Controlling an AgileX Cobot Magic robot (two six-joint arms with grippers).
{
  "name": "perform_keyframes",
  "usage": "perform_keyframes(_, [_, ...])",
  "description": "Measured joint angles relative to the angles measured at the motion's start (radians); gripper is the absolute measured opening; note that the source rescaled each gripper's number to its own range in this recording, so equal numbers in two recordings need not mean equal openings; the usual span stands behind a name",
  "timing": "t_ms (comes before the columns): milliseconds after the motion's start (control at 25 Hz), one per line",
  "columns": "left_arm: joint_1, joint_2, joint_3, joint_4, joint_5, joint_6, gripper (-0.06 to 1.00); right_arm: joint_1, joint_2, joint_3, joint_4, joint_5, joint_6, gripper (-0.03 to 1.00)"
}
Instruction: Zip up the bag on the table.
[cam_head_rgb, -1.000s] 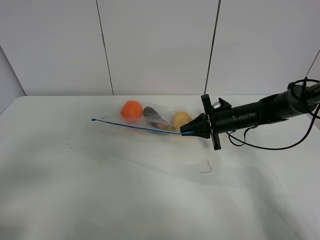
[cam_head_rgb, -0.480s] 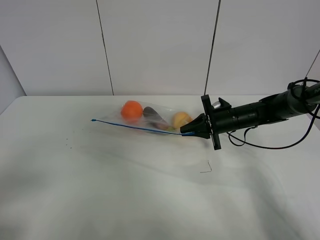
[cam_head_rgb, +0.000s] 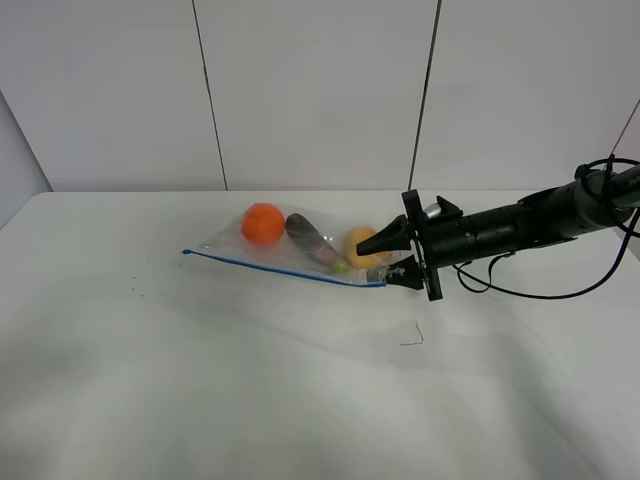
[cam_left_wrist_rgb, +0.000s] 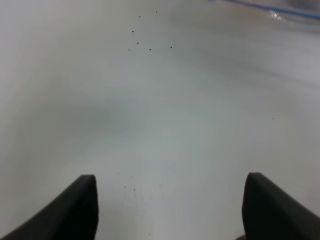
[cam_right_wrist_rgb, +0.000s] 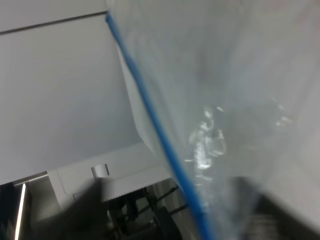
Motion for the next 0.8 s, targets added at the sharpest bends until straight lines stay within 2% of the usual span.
perform_keyframes(40, [0.0, 0.0, 0.0, 0.0, 0.0, 0.0, 0.94, 0.0, 0.0, 0.0, -0.011, 0.0, 0.004, 0.83])
perform_keyframes(80, [0.0, 0.0, 0.0, 0.0, 0.0, 0.0, 0.94, 0.0, 0.0, 0.0, -0.028, 0.0, 0.005, 0.9])
perform_keyframes(200, [0.0, 0.0, 0.0, 0.0, 0.0, 0.0, 0.94, -0.003, -0.001, -0.006, -0.112, 0.001, 0.026, 0.98])
perform_keyframes(440, [0.0, 0.0, 0.0, 0.0, 0.0, 0.0, 0.94, -0.003, -0.041, -0.176, -0.476, 0.007, 0.196, 1.0])
perform_keyframes(680, [0.0, 0.0, 0.0, 0.0, 0.0, 0.0, 0.94, -0.003, -0.074, -0.471, -0.944, 0.008, 0.447, 1.0])
perform_keyframes(800, [0.0, 0.0, 0.0, 0.0, 0.0, 0.0, 0.94, -0.003, -0.076, -0.567, -1.136, 0.008, 0.534, 1.0])
